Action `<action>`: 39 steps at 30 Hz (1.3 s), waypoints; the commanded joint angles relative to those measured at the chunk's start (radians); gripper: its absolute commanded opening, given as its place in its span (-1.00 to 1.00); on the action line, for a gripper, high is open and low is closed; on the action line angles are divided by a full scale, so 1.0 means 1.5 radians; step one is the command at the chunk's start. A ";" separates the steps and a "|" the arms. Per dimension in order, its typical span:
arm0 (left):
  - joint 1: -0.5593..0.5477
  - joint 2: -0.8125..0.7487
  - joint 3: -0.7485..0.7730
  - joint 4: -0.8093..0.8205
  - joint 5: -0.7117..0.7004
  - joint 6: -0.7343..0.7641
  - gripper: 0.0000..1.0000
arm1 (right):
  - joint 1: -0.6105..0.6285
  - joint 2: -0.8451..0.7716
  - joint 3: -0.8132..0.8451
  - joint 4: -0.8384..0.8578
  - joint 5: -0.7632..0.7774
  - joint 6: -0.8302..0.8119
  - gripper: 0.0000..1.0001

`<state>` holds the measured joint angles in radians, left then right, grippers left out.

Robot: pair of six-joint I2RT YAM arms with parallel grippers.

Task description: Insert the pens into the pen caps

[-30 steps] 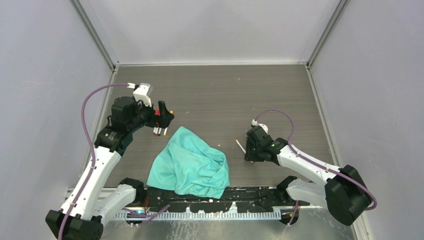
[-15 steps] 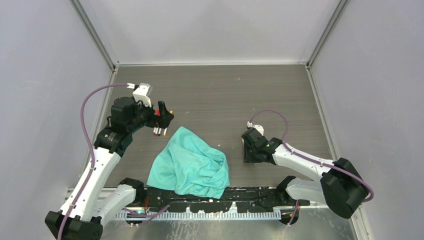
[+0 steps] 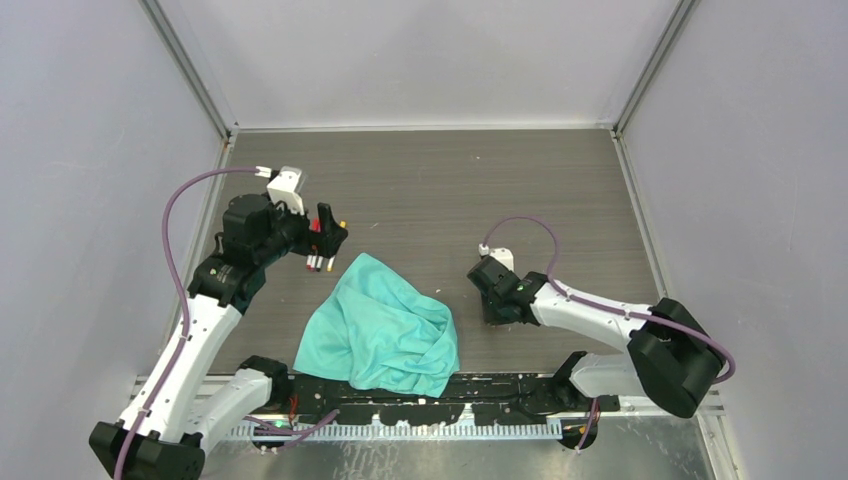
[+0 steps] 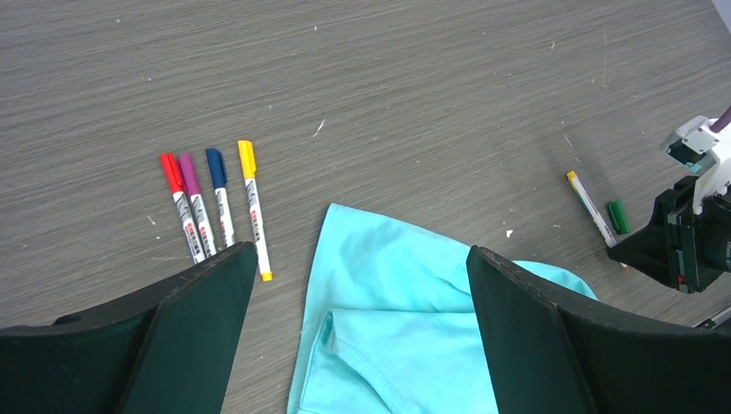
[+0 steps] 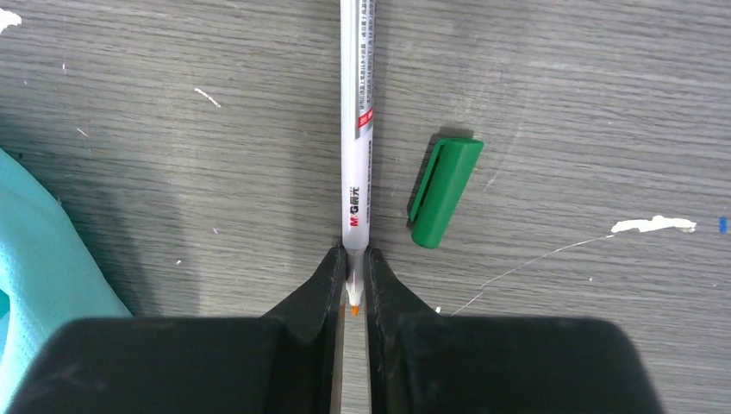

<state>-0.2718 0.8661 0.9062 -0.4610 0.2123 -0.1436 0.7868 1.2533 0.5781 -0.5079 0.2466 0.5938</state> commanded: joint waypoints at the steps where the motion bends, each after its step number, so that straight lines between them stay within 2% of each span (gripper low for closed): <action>1: -0.007 -0.017 0.001 0.030 -0.008 0.016 0.89 | 0.007 0.023 0.014 0.041 -0.011 -0.020 -0.85; 3: -0.011 -0.021 -0.002 0.034 -0.002 0.022 0.89 | 0.007 0.030 0.022 0.044 -0.055 -0.036 -0.98; 6: -0.025 -0.026 -0.010 0.047 0.028 0.040 0.88 | 0.007 0.021 0.037 0.052 -0.105 -0.063 -0.99; 10: -0.068 -0.045 -0.034 0.084 0.116 0.079 0.86 | 0.006 -0.021 0.077 0.032 -0.192 -0.091 -0.99; 14: -0.149 -0.074 -0.068 0.111 0.203 0.129 0.86 | 0.006 -0.048 0.131 -0.024 -0.288 -0.094 -0.99; 17: -0.222 -0.097 -0.092 0.125 0.219 0.165 0.83 | 0.007 -0.061 0.157 -0.052 -0.395 -0.093 -0.99; 20: -0.315 -0.110 -0.113 0.130 0.172 0.208 0.80 | 0.015 -0.067 0.177 -0.069 -0.486 -0.087 -0.99; 24: -0.450 -0.096 -0.118 0.102 0.069 0.276 0.76 | 0.033 -0.065 0.198 -0.090 -0.544 -0.077 -0.99; 31: -0.691 -0.039 -0.117 0.063 -0.142 0.394 0.55 | 0.068 -0.042 0.205 -0.075 -0.634 -0.068 -0.99; 33: -0.730 -0.020 -0.118 0.064 -0.177 0.414 0.51 | 0.077 -0.035 0.212 -0.075 -0.637 -0.068 -0.99; 39: -0.779 0.031 -0.119 0.065 -0.218 0.445 0.40 | 0.084 -0.025 0.227 -0.070 -0.658 -0.067 -0.99</action>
<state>-1.4048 0.8841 0.7246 -0.3824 -0.0036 0.4568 0.9066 1.2137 0.8616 -0.6262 -0.6769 0.4839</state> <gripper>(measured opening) 0.716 0.061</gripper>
